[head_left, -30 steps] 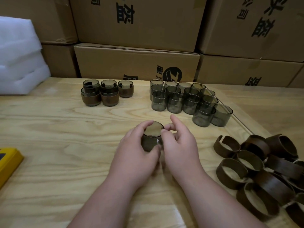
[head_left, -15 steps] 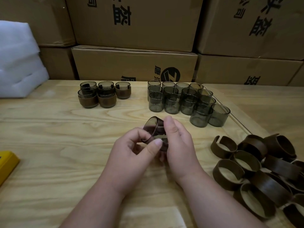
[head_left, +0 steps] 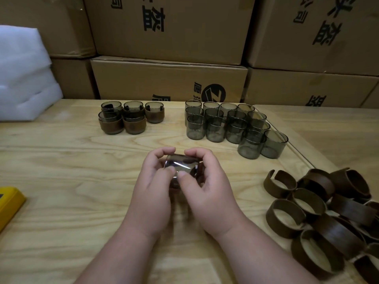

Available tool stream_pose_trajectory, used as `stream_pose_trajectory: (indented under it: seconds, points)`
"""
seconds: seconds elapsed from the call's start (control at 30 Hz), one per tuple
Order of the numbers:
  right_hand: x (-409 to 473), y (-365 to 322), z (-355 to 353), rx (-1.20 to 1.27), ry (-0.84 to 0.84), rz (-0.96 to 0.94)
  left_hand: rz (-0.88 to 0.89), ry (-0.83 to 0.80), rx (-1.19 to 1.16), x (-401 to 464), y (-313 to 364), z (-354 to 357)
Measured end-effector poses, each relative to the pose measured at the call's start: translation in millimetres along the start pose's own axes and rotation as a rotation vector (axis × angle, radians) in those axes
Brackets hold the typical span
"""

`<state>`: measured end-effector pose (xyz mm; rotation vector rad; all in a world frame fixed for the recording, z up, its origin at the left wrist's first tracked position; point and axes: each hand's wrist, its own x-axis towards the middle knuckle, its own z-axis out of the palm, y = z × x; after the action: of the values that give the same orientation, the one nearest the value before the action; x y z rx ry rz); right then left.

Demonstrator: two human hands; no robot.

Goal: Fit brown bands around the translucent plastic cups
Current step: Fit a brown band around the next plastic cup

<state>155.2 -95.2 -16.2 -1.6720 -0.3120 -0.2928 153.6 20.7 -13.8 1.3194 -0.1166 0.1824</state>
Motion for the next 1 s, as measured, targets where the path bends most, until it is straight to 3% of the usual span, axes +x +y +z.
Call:
stream_pose_trajectory:
  seconds: [0.17, 0.3, 0.4, 0.7, 1.0]
  points:
    - [-2.9, -4.5, 0.8, -0.119, -0.059, -0.190, 0.026, 0.076, 0.030, 0.1, 1.3, 0.3]
    - [-2.1, -3.7, 0.3, -0.069, 0.007, -0.034, 0.007, 0.124, 0.096, -1.0, 1.8, 1.4]
    - [1.2, -2.4, -3.3, -0.112, 0.039, 0.098, 0.089, 0.067, 0.136, -3.1, 2.0, 2.9]
    - [1.2, -2.4, 1.5, -0.121, 0.063, 0.102, 0.099, 0.014, 0.134, -3.0, -3.0, 2.3]
    - [-1.6, -3.4, 1.7, -0.098, -0.003, -0.050, 0.050, 0.121, 0.110, 0.4, -2.0, -0.8]
